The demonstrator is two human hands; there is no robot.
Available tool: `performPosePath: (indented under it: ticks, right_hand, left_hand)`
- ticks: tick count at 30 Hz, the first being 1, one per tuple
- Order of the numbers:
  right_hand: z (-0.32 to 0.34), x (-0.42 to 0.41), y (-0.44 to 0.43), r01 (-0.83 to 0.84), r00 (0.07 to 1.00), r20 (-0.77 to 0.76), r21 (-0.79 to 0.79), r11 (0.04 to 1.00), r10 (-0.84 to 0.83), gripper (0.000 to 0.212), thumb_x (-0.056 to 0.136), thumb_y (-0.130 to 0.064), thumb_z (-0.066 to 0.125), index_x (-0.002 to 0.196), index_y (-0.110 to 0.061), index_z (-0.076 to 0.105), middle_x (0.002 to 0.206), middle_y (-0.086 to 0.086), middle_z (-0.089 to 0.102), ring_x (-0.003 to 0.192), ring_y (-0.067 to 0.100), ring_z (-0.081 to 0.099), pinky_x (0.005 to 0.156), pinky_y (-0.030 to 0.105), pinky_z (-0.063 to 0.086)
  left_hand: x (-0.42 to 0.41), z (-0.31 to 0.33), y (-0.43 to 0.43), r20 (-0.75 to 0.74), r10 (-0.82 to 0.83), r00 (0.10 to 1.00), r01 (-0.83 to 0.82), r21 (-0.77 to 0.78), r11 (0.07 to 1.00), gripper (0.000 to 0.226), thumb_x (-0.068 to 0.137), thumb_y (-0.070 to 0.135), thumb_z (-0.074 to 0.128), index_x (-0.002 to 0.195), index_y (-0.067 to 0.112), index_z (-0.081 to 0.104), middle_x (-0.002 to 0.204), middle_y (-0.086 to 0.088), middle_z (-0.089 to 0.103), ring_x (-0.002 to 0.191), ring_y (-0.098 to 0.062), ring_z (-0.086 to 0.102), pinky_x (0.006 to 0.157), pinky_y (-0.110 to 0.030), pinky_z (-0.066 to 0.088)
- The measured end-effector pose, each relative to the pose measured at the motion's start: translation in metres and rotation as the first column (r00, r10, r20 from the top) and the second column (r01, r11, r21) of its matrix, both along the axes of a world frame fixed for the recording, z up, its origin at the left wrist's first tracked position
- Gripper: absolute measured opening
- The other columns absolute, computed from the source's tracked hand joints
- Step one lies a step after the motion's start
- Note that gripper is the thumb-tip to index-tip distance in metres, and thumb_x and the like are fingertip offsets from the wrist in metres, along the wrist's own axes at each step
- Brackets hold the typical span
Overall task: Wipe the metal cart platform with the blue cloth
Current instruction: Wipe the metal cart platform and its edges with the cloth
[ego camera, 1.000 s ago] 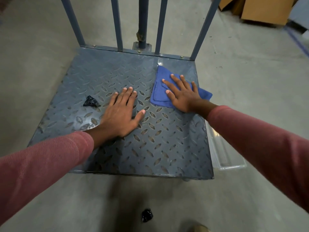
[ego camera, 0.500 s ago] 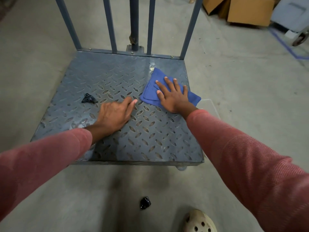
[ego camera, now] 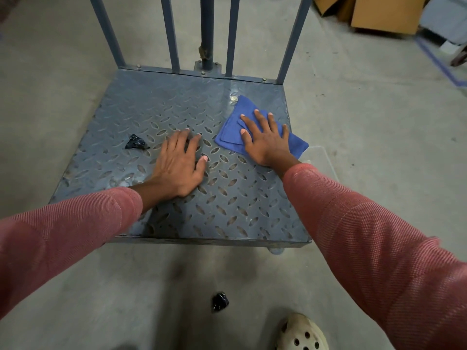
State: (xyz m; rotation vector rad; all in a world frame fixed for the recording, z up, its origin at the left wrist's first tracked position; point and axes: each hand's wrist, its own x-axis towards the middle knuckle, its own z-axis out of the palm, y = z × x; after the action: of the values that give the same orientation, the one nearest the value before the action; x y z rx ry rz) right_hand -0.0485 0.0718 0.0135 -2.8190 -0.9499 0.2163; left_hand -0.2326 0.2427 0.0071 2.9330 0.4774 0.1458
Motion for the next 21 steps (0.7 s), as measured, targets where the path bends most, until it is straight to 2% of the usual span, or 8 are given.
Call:
performPosePath:
  ticks: [1,3,5,9,13,15,18,21]
  right_hand:
    - [0.0,0.0,0.0,-0.001,1.0,-0.003,-0.002,1.0,0.001,0.053,0.104,-0.057,0.016,0.156,-0.047,0.012,0.169,-0.008,0.0,0.155,0.025,-0.004,0.12,0.062,-0.004]
    - [0.001,0.0,0.0,-0.001,1.0,-0.003,-0.006,1.0,0.001,0.053,0.104,-0.057,0.015,0.156,-0.047,0.011,0.169,-0.007,0.0,0.155,0.025,-0.004,0.12,0.061,-0.004]
    - [0.002,-0.002,0.0,0.01,1.0,-0.002,-0.009,1.0,-0.01,0.053,0.104,-0.056,0.015,0.157,-0.047,0.011,0.169,-0.007,0.0,0.155,0.025,-0.005,0.12,0.061,-0.004]
    - [-0.002,-0.011,0.004,0.036,0.999,0.009,-0.001,0.999,-0.036,0.053,0.104,-0.055,0.014,0.157,-0.046,0.011,0.169,-0.007,-0.001,0.155,0.026,-0.005,0.12,0.06,-0.005]
    - [-0.002,0.002,-0.008,-0.031,1.0,0.008,0.032,0.999,0.03,0.052,0.103,-0.06,0.018,0.154,-0.052,0.015,0.168,-0.012,0.005,0.155,0.022,-0.001,0.122,0.058,0.001]
    - [-0.002,0.016,-0.017,0.059,0.998,-0.003,0.06,0.996,-0.059,0.052,0.103,-0.06,0.022,0.154,-0.051,0.018,0.168,-0.011,0.007,0.155,0.022,0.002,0.122,0.057,0.004]
    - [-0.003,0.01,-0.019,0.293,0.956,-0.048,0.105,0.95,-0.29,0.053,0.104,-0.055,0.024,0.156,-0.044,0.021,0.168,-0.005,0.007,0.155,0.028,0.001,0.122,0.056,0.006]
    - [-0.008,-0.042,0.001,0.278,0.958,0.032,0.115,0.954,-0.283,0.054,0.104,-0.052,0.021,0.157,-0.041,0.02,0.169,-0.002,0.007,0.155,0.03,0.001,0.123,0.056,0.001]
  left_hand:
    - [0.001,-0.001,0.002,-0.029,-0.005,1.0,0.004,-0.027,1.0,0.074,0.098,0.054,0.026,0.159,0.013,0.029,0.166,-0.02,0.024,0.155,-0.038,0.019,0.124,-0.055,0.02]
    - [0.003,-0.004,0.004,-0.062,-0.013,0.998,0.01,-0.044,0.999,0.079,0.097,0.057,0.019,0.165,0.016,0.016,0.173,-0.015,0.006,0.161,-0.033,-0.002,0.129,-0.052,0.004]
    - [0.003,-0.005,0.004,-0.071,-0.017,0.997,0.013,-0.048,0.999,0.08,0.097,0.058,0.016,0.166,0.017,0.011,0.174,-0.014,0.0,0.16,-0.032,-0.009,0.129,-0.051,-0.002]
    - [0.003,-0.004,0.004,-0.088,-0.011,0.996,0.008,-0.038,0.999,0.08,0.097,0.058,0.015,0.167,0.019,0.008,0.174,-0.015,-0.002,0.16,-0.031,-0.01,0.129,-0.05,-0.004]
    - [0.003,-0.003,0.003,-0.08,-0.017,0.997,0.013,-0.057,0.998,0.073,0.103,0.056,0.02,0.166,0.019,0.01,0.174,-0.015,0.0,0.161,-0.031,-0.005,0.13,-0.049,-0.002]
    - [0.002,-0.004,0.003,-0.077,-0.014,0.997,0.009,-0.064,0.998,0.068,0.108,0.053,0.022,0.166,0.019,0.01,0.174,-0.015,-0.001,0.161,-0.031,-0.004,0.13,-0.05,-0.002]
    - [0.003,-0.003,0.003,-0.1,-0.009,0.995,0.005,-0.047,0.999,0.069,0.108,0.055,0.014,0.166,0.018,0.008,0.174,-0.014,-0.002,0.161,-0.031,-0.006,0.13,-0.049,-0.003]
    - [0.005,-0.003,0.002,-0.106,-0.008,0.994,0.003,-0.045,0.999,0.072,0.107,0.059,0.01,0.166,0.017,0.009,0.174,-0.014,0.0,0.161,-0.031,-0.003,0.13,-0.05,-0.001]
